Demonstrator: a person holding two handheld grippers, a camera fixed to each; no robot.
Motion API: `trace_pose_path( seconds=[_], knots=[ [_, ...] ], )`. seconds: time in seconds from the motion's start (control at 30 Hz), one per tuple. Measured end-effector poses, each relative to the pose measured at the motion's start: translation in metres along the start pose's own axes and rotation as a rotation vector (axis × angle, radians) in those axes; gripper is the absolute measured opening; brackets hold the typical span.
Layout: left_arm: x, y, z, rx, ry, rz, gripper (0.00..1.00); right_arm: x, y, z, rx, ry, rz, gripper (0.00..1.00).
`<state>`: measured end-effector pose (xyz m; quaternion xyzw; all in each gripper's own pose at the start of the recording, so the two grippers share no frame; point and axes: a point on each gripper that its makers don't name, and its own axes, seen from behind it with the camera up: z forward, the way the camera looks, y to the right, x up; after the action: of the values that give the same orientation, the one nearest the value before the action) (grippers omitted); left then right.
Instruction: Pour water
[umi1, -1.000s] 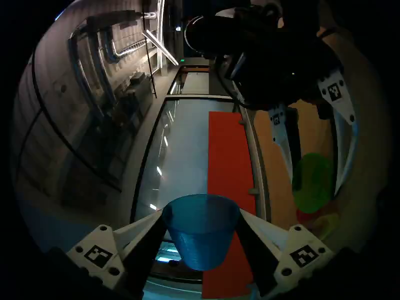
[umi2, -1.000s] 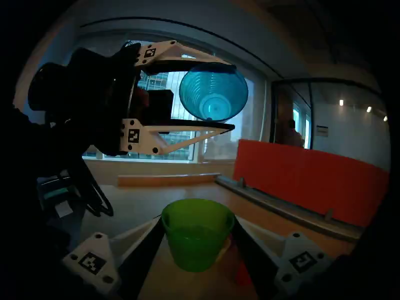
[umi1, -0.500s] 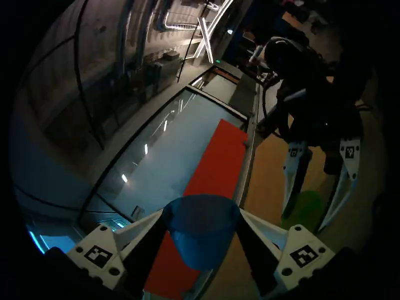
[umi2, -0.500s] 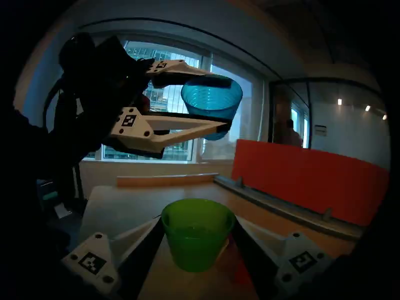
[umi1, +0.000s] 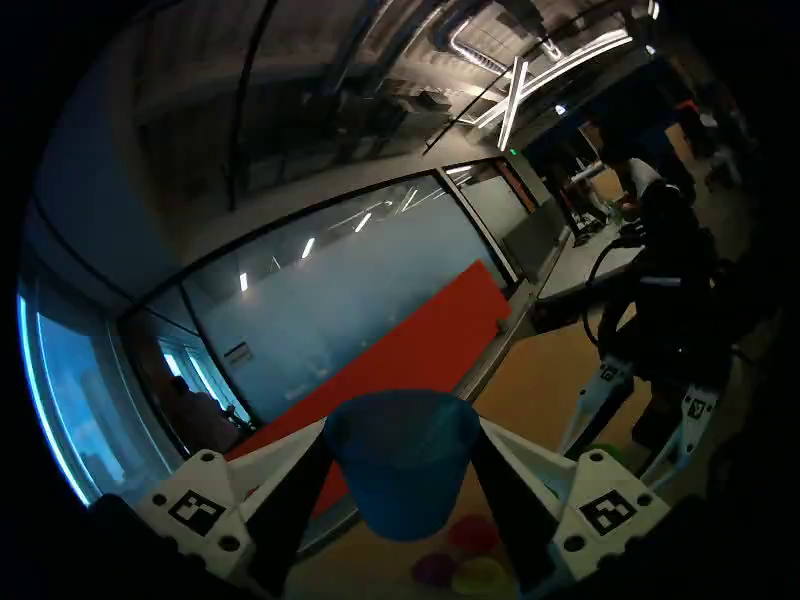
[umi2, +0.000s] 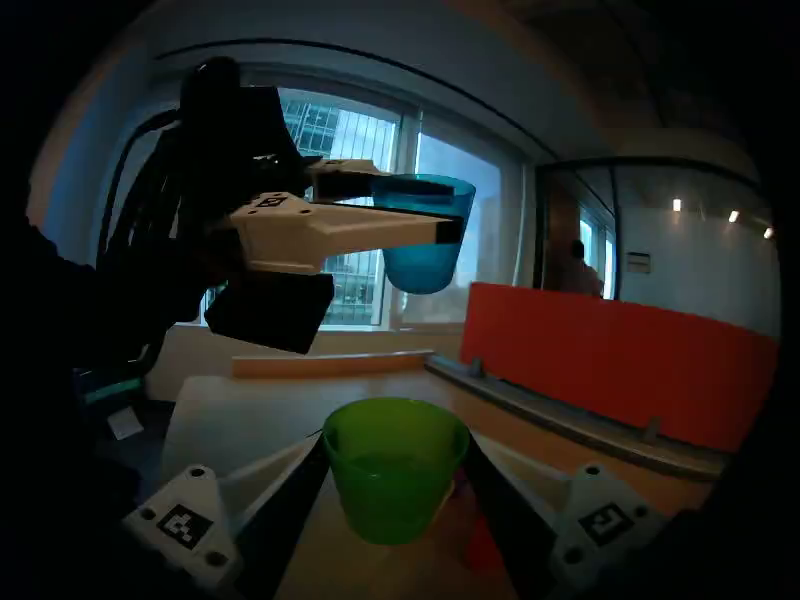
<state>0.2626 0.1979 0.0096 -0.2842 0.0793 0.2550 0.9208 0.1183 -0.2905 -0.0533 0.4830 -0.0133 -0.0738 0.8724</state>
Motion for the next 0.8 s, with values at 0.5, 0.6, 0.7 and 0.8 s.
trace_pose_path(
  seconds=[0.5,0.6,0.7,0.8],
  knots=[
    [-0.010,-0.011,-0.007,-0.015,0.007,-0.306,0.87,0.000,0.003,-0.001,-0.007,0.004,0.008,0.92],
    [-0.013,-0.011,-0.008,-0.011,0.001,-0.308,0.87,0.000,0.003,-0.001,-0.008,0.002,0.008,0.92],
    [-0.017,-0.011,-0.009,-0.010,-0.002,-0.314,0.87,-0.001,0.003,-0.002,-0.011,0.000,0.010,0.91],
    [-0.022,-0.011,-0.011,-0.007,-0.006,-0.321,0.87,-0.002,0.003,-0.003,-0.015,-0.002,0.011,0.92]
  ],
)
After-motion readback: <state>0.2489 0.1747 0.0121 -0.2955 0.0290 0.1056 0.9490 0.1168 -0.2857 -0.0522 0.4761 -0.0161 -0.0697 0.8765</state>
